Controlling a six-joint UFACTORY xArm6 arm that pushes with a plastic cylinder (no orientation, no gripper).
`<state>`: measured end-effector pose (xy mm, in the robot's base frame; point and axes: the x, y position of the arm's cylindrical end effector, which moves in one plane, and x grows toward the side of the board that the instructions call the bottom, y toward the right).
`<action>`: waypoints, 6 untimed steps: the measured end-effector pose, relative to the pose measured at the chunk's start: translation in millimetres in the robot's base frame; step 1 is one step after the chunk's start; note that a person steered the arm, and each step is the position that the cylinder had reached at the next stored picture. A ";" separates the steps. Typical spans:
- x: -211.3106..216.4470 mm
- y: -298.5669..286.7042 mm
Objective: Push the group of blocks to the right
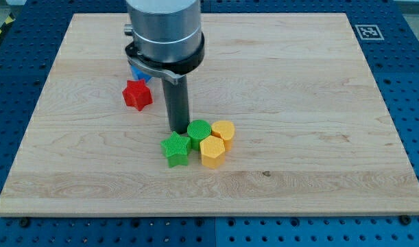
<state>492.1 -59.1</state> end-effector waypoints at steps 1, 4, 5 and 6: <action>0.0 -33.5; 54.9 -33.2; 53.0 -18.4; 66.1 15.0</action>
